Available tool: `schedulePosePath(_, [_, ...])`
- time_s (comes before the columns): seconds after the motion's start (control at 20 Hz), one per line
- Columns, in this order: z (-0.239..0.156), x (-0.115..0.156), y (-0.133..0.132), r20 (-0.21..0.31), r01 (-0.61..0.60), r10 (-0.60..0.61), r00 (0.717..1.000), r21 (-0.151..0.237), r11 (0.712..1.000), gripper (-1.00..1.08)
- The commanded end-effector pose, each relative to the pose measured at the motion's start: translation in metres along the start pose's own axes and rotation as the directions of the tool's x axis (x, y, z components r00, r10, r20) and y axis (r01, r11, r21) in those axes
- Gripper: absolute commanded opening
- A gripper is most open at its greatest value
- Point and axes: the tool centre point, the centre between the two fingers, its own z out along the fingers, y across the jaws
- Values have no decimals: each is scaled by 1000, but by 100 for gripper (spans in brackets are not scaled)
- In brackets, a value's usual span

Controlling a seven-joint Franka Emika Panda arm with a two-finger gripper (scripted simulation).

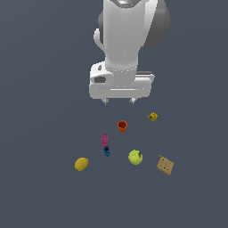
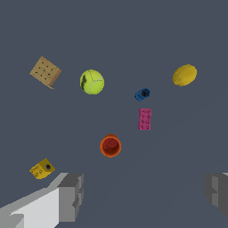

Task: Pick up a designated object from a clutter of objects.

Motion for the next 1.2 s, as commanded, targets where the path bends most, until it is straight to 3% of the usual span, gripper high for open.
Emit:
schedulePosePath(0.0, [8,0,-1,-1,-24,24,1000,0,1000,100])
schedulePosePath(0.55, [72,-1,-11,-12,-221,221,975,2,975,100])
schedulePosePath(0.85, [116,-8,-17,-20,-357,357,934,6,934,100])
schedulePosePath(1.15, [157,-20,-23,-26,-482,482,876,12,876,100])
